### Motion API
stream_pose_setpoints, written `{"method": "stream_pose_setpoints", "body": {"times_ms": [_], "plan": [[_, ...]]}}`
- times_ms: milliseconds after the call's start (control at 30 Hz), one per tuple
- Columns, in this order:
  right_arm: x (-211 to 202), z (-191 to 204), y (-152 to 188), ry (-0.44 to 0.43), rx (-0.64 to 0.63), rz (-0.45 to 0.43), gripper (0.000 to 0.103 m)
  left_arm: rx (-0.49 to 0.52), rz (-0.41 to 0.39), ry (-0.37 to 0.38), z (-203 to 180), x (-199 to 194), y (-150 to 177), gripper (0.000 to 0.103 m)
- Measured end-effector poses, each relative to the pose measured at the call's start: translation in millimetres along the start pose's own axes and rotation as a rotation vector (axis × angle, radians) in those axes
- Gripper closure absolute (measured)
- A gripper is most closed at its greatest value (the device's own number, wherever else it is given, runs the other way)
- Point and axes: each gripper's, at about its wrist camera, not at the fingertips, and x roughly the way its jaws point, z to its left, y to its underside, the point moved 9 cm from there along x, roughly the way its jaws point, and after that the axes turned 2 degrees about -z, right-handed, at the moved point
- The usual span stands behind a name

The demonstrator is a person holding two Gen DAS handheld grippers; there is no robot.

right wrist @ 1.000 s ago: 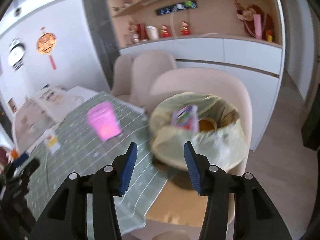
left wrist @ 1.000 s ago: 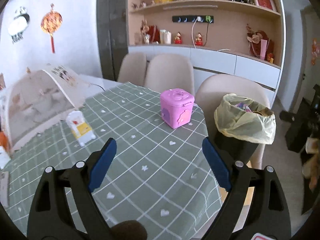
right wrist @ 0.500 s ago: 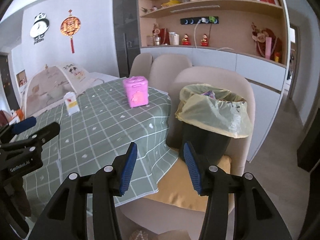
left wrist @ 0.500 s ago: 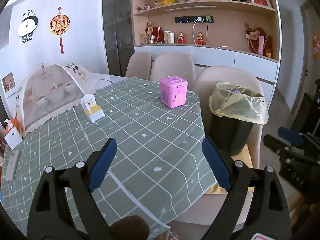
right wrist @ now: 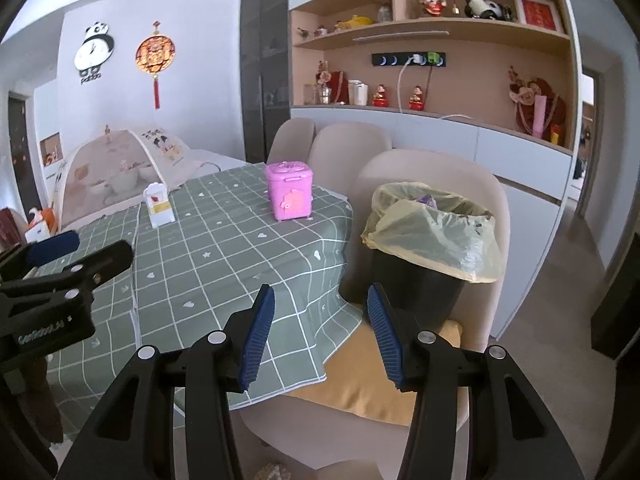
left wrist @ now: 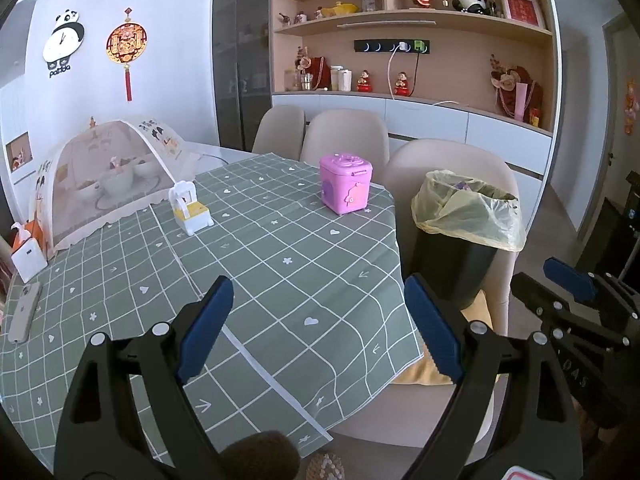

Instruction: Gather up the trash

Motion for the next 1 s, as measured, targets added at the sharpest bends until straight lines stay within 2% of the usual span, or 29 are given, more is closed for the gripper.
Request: {"method": "stream_pose_setpoints", "body": {"times_ms": [1000], "plan": [[-1.9,0.6,-3.6,0.044,0.010,-0.003,0.057,0.009,0.026,0.060,2.0,5.5,5.2,0.020]]}}
